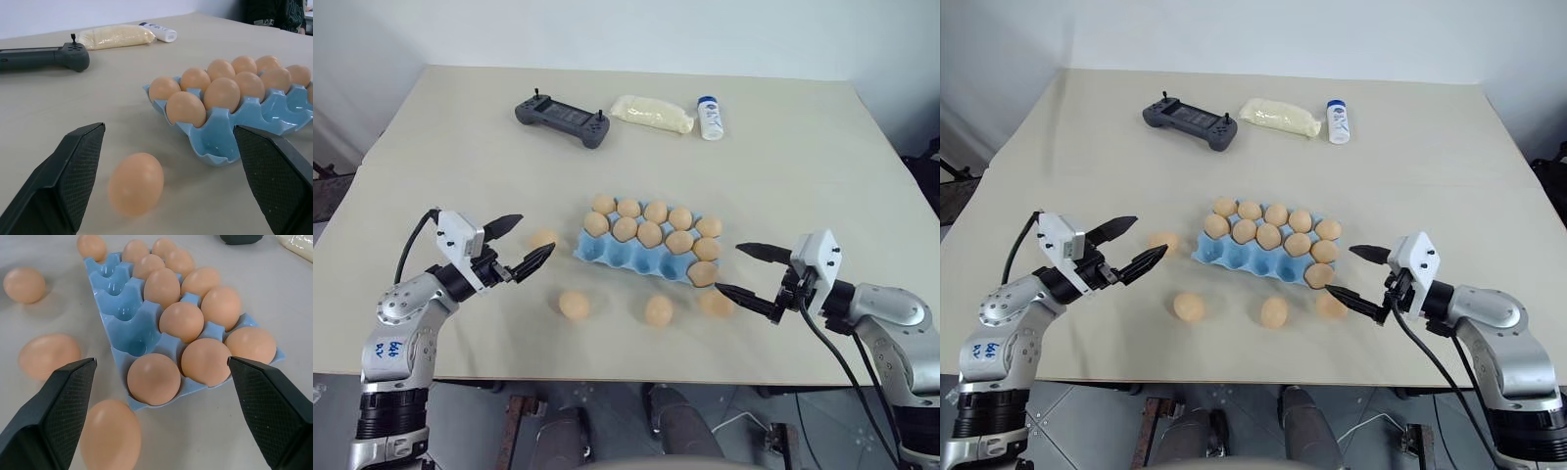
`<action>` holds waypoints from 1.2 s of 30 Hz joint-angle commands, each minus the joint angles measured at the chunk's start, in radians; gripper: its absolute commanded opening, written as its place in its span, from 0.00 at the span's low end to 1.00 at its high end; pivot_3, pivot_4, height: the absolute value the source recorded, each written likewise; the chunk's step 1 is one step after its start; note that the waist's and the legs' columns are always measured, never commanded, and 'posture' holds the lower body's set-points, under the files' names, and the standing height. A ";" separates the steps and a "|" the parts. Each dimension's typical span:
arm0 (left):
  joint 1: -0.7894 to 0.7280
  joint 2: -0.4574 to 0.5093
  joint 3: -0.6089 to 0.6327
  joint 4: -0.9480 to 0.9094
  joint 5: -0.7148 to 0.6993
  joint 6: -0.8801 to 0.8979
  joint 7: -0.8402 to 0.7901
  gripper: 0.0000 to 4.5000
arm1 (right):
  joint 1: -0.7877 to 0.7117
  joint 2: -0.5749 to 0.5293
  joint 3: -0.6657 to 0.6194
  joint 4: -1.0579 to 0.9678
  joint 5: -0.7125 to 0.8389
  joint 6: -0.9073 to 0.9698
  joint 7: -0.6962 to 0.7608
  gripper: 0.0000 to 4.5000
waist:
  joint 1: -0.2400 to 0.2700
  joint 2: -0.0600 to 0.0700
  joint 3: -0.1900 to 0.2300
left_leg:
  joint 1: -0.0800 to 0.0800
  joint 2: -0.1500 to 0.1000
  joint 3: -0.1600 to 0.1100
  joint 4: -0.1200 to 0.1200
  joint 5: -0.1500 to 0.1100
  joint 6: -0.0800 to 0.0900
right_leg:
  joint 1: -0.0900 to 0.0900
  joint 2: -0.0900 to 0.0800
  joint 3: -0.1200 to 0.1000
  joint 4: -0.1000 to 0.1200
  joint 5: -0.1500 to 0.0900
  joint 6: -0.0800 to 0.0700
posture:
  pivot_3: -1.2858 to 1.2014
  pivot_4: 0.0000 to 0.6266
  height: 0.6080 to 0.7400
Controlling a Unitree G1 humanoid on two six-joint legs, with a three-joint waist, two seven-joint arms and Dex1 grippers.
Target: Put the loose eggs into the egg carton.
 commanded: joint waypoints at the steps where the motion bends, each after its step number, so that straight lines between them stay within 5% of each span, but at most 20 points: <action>1: -0.021 -0.005 0.000 -0.008 0.004 -0.027 0.006 0.99 | -0.013 0.001 -0.011 -0.023 0.010 -0.014 -0.013 1.00 | 0.000 0.000 0.000 | 0.000 0.000 0.000 0.000 0.000 0.000 | 0.000 0.000 0.000 0.000 0.000 0.000 | 0.52 0.24 1.00; 14: -0.047 0.002 -0.034 -0.022 -0.001 0.012 0.006 0.99 | 0.002 0.001 -0.028 -0.117 0.049 0.032 -0.078 1.00 | 0.000 0.000 0.000 | 0.000 0.000 0.000 0.000 0.000 0.000 | 0.000 0.000 0.000 0.001 0.001 0.002 | 0.52 0.24 1.00; 27: -0.019 0.049 -0.060 -0.017 -0.034 0.032 -0.153 0.99 | 0.380 -0.102 -0.220 -0.394 0.137 0.173 -0.081 1.00 | 0.000 -0.002 -0.001 | 0.001 0.000 0.000 0.001 -0.001 0.000 | 0.001 0.000 0.000 0.001 -0.001 0.000 | 0.52 0.24 1.00; 36: 0.024 0.075 -0.091 -0.022 -0.004 0.014 -0.223 0.99 | 0.423 -0.095 -0.207 -0.395 0.124 0.169 -0.096 1.00 | 0.000 -0.003 -0.001 | 0.003 0.000 0.000 0.000 0.000 0.001 | 0.002 -0.001 0.000 0.001 -0.001 -0.001 | 0.52 0.24 1.00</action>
